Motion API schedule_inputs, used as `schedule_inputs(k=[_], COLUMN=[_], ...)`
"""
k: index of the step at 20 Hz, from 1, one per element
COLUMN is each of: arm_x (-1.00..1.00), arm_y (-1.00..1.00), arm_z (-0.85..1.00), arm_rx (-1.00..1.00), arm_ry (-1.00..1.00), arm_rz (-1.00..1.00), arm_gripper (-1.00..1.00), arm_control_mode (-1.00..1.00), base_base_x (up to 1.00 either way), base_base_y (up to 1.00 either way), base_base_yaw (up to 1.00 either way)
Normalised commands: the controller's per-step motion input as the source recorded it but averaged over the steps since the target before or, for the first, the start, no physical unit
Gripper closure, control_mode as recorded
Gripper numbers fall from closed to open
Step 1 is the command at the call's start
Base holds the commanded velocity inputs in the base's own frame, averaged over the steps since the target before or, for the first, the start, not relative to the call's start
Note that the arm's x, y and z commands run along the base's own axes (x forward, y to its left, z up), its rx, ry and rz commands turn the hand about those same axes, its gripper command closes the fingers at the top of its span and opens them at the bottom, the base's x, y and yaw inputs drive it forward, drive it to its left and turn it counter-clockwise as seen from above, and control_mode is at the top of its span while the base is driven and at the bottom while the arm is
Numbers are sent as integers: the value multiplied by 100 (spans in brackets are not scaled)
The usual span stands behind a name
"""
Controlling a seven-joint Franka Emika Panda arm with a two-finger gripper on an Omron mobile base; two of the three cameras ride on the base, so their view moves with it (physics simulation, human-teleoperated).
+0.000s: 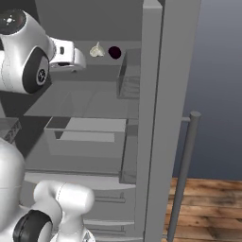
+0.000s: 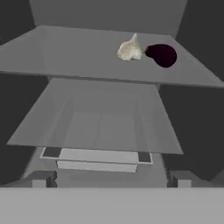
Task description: Retrieve the bottle and the shaker from the cabinet and place them next to the mixing bowl on the counter. Then add garlic from the fridge to the mixing bowl.
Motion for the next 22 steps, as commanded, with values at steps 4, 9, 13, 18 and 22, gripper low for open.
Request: schedule_inputs(k=[4,9,13,18,22], arm_x=[22,16,39,61,65], arm_y=[2,0,0,-2,0], arm_z=[41,87,51,-6,-44], arm_rx=[5,0,0,0,0], arm_ry=[-25,1,17,14,2], arm_rz=[-8,-9,-3,0,0], arm_gripper=[-100,-100,-100,-100,-100], arm_control_mode=[-100,-100,-100,-100,-100], base_base_x=[0,0,0,0,0], base_base_y=[0,0,0,0,0], base_base_yaw=[0,0,0,0,0])
